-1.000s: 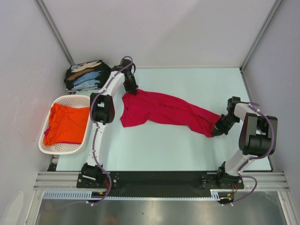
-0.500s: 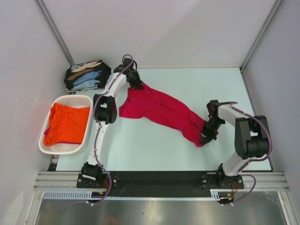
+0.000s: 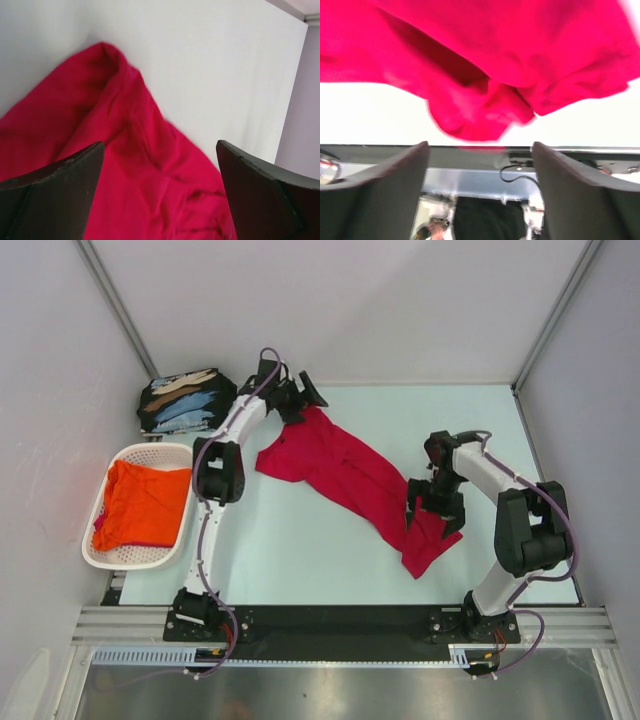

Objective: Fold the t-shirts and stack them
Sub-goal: Rotate the tshirt 90 degrees

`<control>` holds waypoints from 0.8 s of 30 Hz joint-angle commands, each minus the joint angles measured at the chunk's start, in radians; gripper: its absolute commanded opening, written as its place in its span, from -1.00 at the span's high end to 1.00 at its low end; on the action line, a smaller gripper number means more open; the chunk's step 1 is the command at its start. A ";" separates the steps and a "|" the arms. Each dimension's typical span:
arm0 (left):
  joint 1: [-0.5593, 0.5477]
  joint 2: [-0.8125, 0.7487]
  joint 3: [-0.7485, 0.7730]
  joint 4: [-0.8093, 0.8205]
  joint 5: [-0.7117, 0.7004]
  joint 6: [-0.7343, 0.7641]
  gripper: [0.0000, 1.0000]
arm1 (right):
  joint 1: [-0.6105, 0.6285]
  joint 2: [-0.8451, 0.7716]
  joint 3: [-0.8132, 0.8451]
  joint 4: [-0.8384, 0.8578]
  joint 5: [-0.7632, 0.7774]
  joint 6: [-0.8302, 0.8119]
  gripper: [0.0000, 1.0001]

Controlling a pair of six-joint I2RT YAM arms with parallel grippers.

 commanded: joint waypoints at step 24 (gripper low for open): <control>0.054 -0.903 -1.151 0.031 -0.098 -0.057 -0.99 | -0.198 0.445 0.643 0.396 -0.219 -0.148 -0.92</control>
